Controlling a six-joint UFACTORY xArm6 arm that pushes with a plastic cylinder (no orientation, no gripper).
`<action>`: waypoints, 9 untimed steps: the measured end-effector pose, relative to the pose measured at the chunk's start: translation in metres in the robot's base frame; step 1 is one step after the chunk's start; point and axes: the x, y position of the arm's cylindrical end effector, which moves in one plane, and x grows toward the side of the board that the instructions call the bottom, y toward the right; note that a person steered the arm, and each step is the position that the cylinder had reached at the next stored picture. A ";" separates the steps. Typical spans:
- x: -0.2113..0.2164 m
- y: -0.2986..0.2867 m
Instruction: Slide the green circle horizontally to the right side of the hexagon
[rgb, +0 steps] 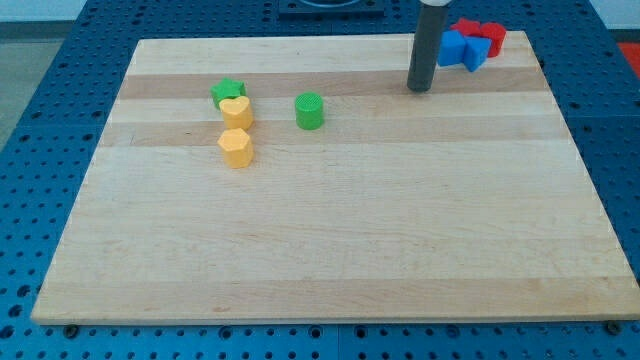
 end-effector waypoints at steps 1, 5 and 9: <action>0.000 -0.004; 0.006 -0.184; 0.062 -0.093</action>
